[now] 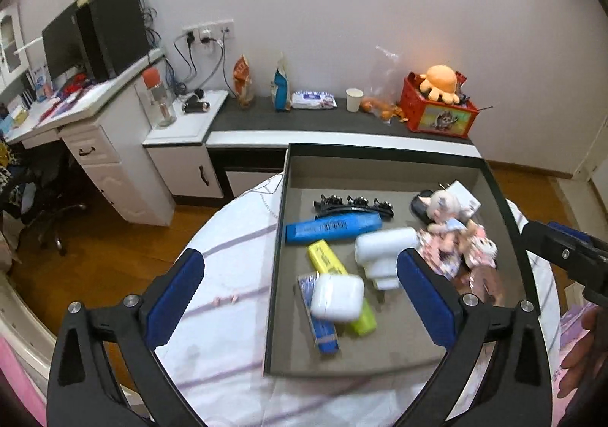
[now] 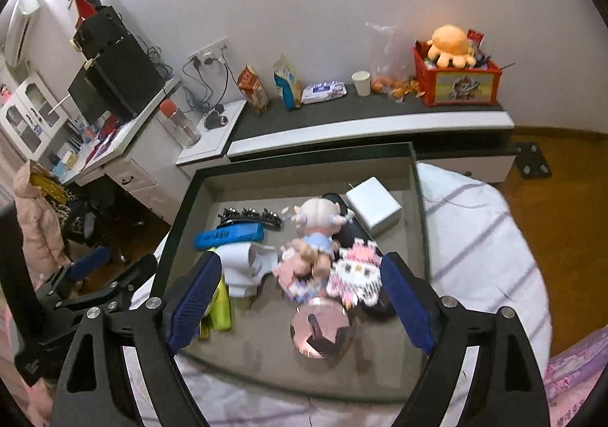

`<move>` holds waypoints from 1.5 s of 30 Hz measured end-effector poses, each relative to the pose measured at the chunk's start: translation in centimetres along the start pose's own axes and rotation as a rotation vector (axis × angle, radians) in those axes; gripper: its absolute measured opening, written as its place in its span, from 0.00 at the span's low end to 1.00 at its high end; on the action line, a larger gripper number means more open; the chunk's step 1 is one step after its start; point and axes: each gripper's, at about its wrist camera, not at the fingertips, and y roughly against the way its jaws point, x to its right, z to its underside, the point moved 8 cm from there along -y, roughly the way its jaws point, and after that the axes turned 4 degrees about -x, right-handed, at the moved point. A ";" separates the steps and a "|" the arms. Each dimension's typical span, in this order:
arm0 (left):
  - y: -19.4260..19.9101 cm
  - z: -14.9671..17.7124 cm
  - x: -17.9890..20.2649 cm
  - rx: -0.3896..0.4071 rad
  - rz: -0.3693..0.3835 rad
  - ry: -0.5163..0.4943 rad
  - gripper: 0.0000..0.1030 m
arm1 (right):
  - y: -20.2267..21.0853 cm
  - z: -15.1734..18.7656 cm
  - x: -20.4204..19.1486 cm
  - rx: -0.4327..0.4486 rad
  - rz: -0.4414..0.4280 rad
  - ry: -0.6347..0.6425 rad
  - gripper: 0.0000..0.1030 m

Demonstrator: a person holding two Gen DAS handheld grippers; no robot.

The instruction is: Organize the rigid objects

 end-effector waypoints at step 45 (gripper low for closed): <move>18.8 15.3 1.3 0.166 -0.020 0.038 1.00 | 17.0 15.6 -3.0 0.238 0.155 0.121 1.00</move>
